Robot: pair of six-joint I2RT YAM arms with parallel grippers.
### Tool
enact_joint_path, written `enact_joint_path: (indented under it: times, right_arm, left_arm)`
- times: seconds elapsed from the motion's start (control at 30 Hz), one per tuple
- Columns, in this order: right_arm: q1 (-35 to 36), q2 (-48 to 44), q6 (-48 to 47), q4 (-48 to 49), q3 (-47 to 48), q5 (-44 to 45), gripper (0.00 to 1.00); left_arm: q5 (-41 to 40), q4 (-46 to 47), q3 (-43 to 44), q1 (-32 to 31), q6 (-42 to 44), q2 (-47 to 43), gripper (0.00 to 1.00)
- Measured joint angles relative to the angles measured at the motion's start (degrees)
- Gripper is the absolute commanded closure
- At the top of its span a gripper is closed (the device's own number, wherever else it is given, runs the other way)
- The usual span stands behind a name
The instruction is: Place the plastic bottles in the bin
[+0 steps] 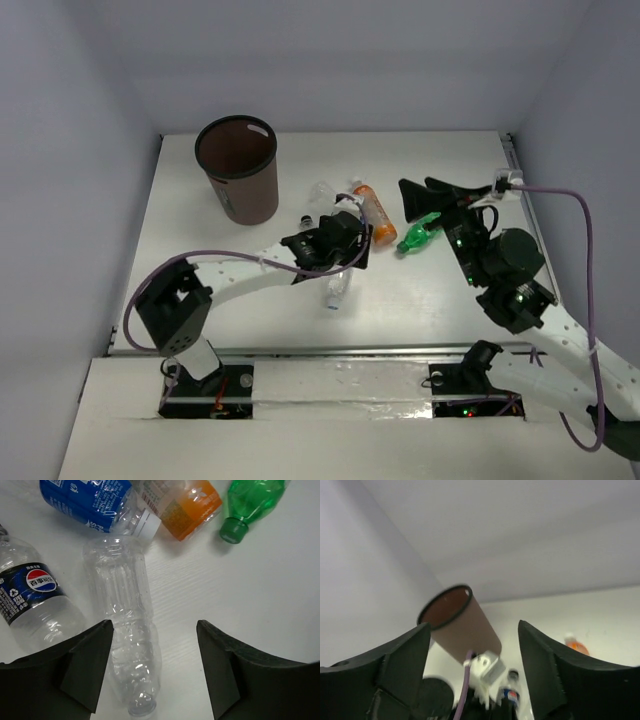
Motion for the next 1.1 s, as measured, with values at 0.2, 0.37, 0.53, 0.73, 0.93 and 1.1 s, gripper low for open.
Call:
enact_joint_path:
  times: [0.2,0.37,0.53,0.73,0.93,1.1]
  right_arm:
    - [0.0,-9.6,3.8,-8.4,-7.4,-0.6,0.19]
    - [0.0,-13.4,5.3,-11.6,-9.1,-1.6,0.19]
    - [0.0,-13.8,6.0,-12.0,-9.6,-2.5,0.19]
    - [0.0,-13.7,6.6,-13.3,-11.1,-2.9,0.19]
    - [0.0,-14.1,6.7,-13.6,-11.1,-3.0,0.19]
    - [0.0,-13.0,6.7,-14.7,-11.4,-2.9,0.23]
  left_arm:
    - [-5.0,-1.1,3.5,-0.6,1.9,8.3,0.26]
    - [-7.9,-1.5,5.9,-0.6,3.4,13.5,0.27]
    - [-10.3,-1.3,8.9,-0.6,4.9,19.8,0.34]
    - [-11.4,-0.9,10.3,-0.6,6.1,22.5,0.53]
    - [-10.6,-0.9,9.2,-0.6,6.1,20.8,0.71]
    - [-8.7,-2.0,4.2,-0.6,5.4,7.6,0.71]
